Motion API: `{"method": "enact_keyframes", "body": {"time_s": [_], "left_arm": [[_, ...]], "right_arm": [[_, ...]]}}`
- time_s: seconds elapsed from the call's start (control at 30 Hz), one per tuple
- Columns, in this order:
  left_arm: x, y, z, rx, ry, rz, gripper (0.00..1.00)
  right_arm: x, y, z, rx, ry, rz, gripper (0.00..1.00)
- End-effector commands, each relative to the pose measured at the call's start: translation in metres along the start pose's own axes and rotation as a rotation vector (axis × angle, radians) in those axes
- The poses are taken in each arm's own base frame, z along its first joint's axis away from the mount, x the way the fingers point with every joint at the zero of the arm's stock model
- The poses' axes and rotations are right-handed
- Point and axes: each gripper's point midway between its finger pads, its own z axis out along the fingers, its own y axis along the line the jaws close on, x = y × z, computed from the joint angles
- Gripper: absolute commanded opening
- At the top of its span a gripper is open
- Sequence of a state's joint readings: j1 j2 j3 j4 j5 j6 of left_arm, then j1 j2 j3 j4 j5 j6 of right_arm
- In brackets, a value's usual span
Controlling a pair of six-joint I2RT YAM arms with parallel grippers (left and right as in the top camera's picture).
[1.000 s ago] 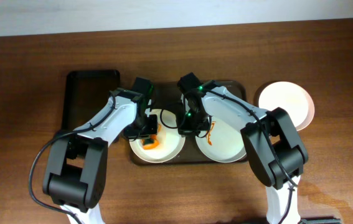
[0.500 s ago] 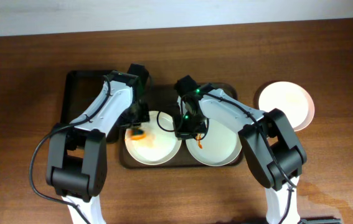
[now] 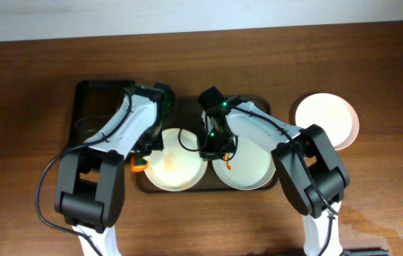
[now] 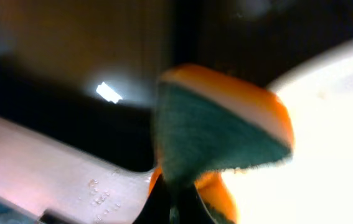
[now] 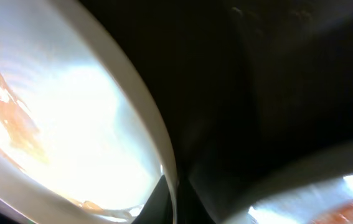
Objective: Clean dirty plates on tray and stack at the side
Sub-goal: 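Scrub the top plate with the sponge in the left gripper, then move the top plate with the right gripper onto the plate at right, then grasp the rim of the last plate with the right gripper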
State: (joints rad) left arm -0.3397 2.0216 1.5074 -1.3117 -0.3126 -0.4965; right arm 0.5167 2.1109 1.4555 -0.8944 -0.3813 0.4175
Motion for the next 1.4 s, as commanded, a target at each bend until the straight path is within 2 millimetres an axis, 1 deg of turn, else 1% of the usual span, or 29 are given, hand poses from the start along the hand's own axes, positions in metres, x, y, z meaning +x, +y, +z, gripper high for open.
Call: {"method": "enact_keyframes", "body": {"time_s": [0.0, 0.03, 0.07, 0.1, 0.13, 0.17, 0.2, 0.33, 0.4, 0.47, 0.5, 0.6, 0.7, 0.73, 0.77, 0.8, 0.83, 0.87, 0.9, 0.93, 0.97, 1.03, 1.1, 1.13, 1.2, 1.27, 1.3, 1.33, 1.37], "left_arm": [[-0.023, 0.021, -0.067, 0.123, -0.150, -0.175, 0.00], [-0.023, 0.027, -0.088, 0.198, -0.196, -0.170, 0.00], [-0.020, 0.036, -0.109, 0.294, -0.242, -0.147, 0.00], [-0.016, 0.044, -0.118, 0.328, -0.256, -0.166, 0.00], [-0.013, 0.049, -0.120, 0.338, -0.253, -0.177, 0.00], [-0.009, 0.051, -0.118, 0.342, -0.232, -0.170, 0.00], [-0.005, 0.047, -0.115, 0.352, -0.216, -0.113, 0.00], [0.007, 0.041, -0.090, 0.329, -0.159, -0.049, 0.00], [0.008, 0.038, -0.081, 0.324, -0.147, -0.046, 0.00], [0.009, 0.027, -0.069, 0.354, -0.136, -0.041, 0.00], [0.009, 0.022, -0.068, 0.378, -0.133, -0.040, 0.00], [0.008, 0.014, -0.072, 0.428, -0.135, -0.037, 0.00], [0.007, 0.014, -0.072, 0.428, -0.135, -0.037, 0.00], [0.008, 0.014, -0.072, 0.427, -0.135, -0.036, 0.00], [0.007, 0.014, -0.072, 0.428, -0.135, -0.036, 0.00], [0.007, 0.014, -0.072, 0.428, -0.135, -0.037, 0.00], [0.008, 0.014, -0.072, 0.427, -0.133, -0.036, 0.00], [0.010, 0.014, -0.071, 0.424, -0.124, -0.033, 0.00], [0.011, 0.014, -0.070, 0.422, -0.123, -0.028, 0.00], [0.011, 0.014, -0.069, 0.421, -0.121, -0.025, 0.00], [0.012, 0.014, -0.067, 0.420, -0.119, -0.025, 0.00], [0.011, 0.011, -0.061, 0.421, -0.121, -0.026, 0.00], [0.009, 0.005, -0.052, 0.430, -0.130, -0.027, 0.00], [0.005, 0.003, -0.052, 0.442, -0.144, -0.029, 0.00], [0.002, -0.003, -0.055, 0.463, -0.162, -0.023, 0.00], [-0.003, -0.005, -0.056, 0.470, -0.180, -0.025, 0.00], [-0.003, -0.005, -0.057, 0.470, -0.182, -0.026, 0.00], [-0.003, -0.005, -0.057, 0.471, -0.184, -0.025, 0.00], [-0.004, -0.005, -0.057, 0.472, -0.187, -0.026, 0.00]], "right_arm": [[-0.021, 0.001, -0.030, 0.055, -0.075, -0.039, 0.04], [-0.026, 0.010, -0.046, 0.047, -0.101, -0.064, 0.04], [-0.035, 0.020, -0.074, 0.061, -0.152, -0.081, 0.04], [-0.042, 0.020, -0.097, 0.115, -0.195, -0.083, 0.04], [-0.046, 0.018, -0.112, 0.169, -0.227, -0.083, 0.04], [-0.051, 0.013, -0.134, 0.262, -0.277, -0.101, 0.04], [-0.052, 0.008, -0.165, 0.407, -0.339, -0.117, 0.04], [-0.040, 0.003, -0.253, 0.877, -0.542, -0.195, 0.04], [-0.036, 0.008, -0.270, 0.998, -0.591, -0.230, 0.04], [-0.028, 0.023, -0.288, 1.166, -0.665, -0.299, 0.04], [-0.025, 0.034, -0.295, 1.221, -0.711, -0.329, 0.04], [-0.024, 0.039, -0.312, 1.313, -0.776, -0.335, 0.04], [-0.025, 0.037, -0.309, 1.272, -0.793, -0.290, 0.04], [-0.026, 0.032, -0.294, 1.182, -0.746, -0.264, 0.04], [-0.028, 0.023, -0.279, 1.087, -0.677, -0.237, 0.04], [-0.032, 0.001, -0.265, 0.958, -0.578, -0.162, 0.04], [-0.037, -0.027, -0.258, 0.822, -0.493, -0.057, 0.04], [-0.042, -0.067, -0.258, 0.675, -0.412, 0.080, 0.04], [-0.043, -0.091, -0.261, 0.583, -0.371, 0.165, 0.04], [-0.038, -0.136, -0.272, 0.487, -0.337, 0.317, 0.04], [-0.035, -0.161, -0.278, 0.451, -0.329, 0.395, 0.04], [-0.017, -0.239, -0.301, 0.411, -0.336, 0.616, 0.04], [0.005, -0.298, -0.314, 0.400, -0.353, 0.778, 0.04], [0.015, -0.317, -0.314, 0.400, -0.348, 0.830, 0.04], [0.026, -0.342, -0.302, 0.392, -0.321, 0.903, 0.04], [0.031, -0.362, -0.267, 0.386, -0.271, 0.934, 0.04], [0.028, -0.361, -0.249, 0.356, -0.250, 0.903, 0.16], [0.016, -0.346, -0.230, 0.248, -0.232, 0.782, 0.53], [0.008, -0.332, -0.222, 0.170, -0.229, 0.723, 0.82]]}}
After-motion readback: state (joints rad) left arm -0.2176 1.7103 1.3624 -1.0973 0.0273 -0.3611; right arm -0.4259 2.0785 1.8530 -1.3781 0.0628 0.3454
